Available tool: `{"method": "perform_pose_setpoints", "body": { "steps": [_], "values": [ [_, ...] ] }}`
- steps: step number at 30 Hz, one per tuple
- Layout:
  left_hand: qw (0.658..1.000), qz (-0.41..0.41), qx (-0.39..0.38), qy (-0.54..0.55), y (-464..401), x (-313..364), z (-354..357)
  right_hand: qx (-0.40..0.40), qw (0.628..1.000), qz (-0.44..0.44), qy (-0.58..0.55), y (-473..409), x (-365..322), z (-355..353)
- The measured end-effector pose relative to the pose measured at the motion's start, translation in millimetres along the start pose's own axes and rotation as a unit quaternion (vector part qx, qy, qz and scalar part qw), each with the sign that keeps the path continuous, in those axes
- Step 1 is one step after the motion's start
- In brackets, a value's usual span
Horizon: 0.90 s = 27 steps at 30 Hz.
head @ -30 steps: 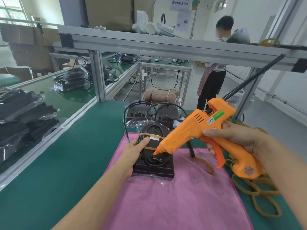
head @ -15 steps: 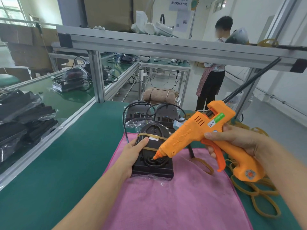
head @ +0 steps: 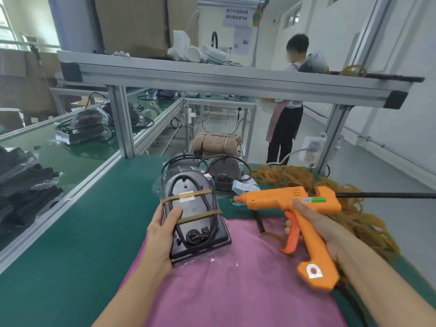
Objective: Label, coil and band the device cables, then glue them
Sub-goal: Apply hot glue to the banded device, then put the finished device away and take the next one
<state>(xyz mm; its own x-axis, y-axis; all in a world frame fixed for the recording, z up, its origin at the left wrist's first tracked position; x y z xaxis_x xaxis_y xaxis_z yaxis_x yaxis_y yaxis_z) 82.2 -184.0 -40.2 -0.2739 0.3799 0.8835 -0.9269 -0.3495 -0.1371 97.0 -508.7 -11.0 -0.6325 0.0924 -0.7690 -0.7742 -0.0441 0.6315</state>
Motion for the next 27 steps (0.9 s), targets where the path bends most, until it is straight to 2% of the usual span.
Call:
{"method": "perform_pose_setpoints", "body": {
  "steps": [9,15,17,19,22,25,26,27],
  "values": [
    [0.996,0.031,-0.084,0.011,1.1,21.8,34.3,0.005,0.999,0.039,-0.016,-18.4,16.4,25.2],
    [0.996,0.014,-0.085,0.025,0.7,12.7,42.9,0.030,0.997,0.064,0.044,-21.5,15.4,28.4],
    [0.995,0.013,-0.091,0.024,0.4,11.0,45.0,0.088,0.989,0.064,0.100,-19.8,13.6,23.3],
    [0.996,0.011,-0.090,0.026,0.1,10.4,47.1,0.206,0.947,0.038,0.245,-16.5,7.1,14.5],
    [0.995,0.008,-0.095,0.022,0.5,8.7,51.8,0.332,0.811,-0.012,0.481,-8.4,-5.0,13.1],
    [0.995,0.011,-0.099,0.014,2.3,7.8,55.2,0.430,0.697,-0.069,0.570,14.0,-19.9,25.7],
    [0.994,0.014,-0.103,0.012,3.4,8.4,56.0,0.447,0.684,-0.106,0.566,20.7,-24.9,32.8],
    [0.994,0.018,-0.108,0.013,5.0,9.2,56.7,0.434,0.711,-0.152,0.532,25.6,-28.8,40.9]
  ]
}}
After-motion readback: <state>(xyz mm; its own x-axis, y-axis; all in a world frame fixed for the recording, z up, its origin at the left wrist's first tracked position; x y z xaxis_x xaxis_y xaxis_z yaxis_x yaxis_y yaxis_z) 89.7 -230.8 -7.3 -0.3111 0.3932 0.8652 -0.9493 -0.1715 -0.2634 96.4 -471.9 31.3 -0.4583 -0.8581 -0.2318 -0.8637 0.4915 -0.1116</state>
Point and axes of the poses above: each hand's wrist, its own y-axis away from the middle knuckle, its own z-axis out of the palm, x = y × z, the point moved 6 cm from there along -y, towards the middle knuckle, and after that the axes turned 15 degrees about z, right-handed, at the moved point
